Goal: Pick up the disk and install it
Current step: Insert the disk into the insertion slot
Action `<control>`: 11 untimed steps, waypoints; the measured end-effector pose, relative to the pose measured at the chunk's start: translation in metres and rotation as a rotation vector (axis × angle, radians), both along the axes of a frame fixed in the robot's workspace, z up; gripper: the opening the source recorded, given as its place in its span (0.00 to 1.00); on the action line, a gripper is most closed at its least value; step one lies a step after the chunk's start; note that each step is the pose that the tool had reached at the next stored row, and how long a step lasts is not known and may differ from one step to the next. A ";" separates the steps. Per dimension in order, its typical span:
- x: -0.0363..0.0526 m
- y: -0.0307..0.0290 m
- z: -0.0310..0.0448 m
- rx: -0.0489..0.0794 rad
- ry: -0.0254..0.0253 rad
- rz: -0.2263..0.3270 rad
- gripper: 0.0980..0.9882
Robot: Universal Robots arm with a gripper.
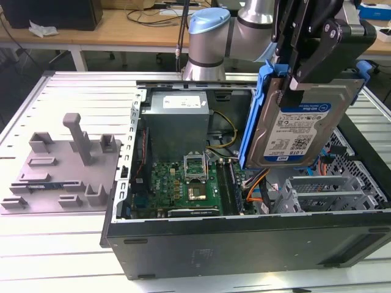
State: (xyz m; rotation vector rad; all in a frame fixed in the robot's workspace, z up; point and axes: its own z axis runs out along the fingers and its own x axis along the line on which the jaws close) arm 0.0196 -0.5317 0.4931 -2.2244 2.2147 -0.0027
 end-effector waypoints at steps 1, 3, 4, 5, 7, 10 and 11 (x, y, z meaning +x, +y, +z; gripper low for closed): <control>0.0001 0.0000 0.0000 0.000 0.0000 0.000 0.30; 0.0001 0.0000 0.0000 0.000 0.0000 0.000 0.30; 0.0001 -0.0001 0.0000 0.000 0.0000 0.000 0.30; 0.0000 -0.0001 0.0000 0.000 0.0000 0.000 0.30; 0.0007 -0.0002 0.0000 0.000 0.0000 0.000 0.30; 0.0037 -0.0008 0.0001 0.000 0.0001 0.000 0.30; 0.0057 -0.0010 0.0000 0.000 0.0000 0.000 0.30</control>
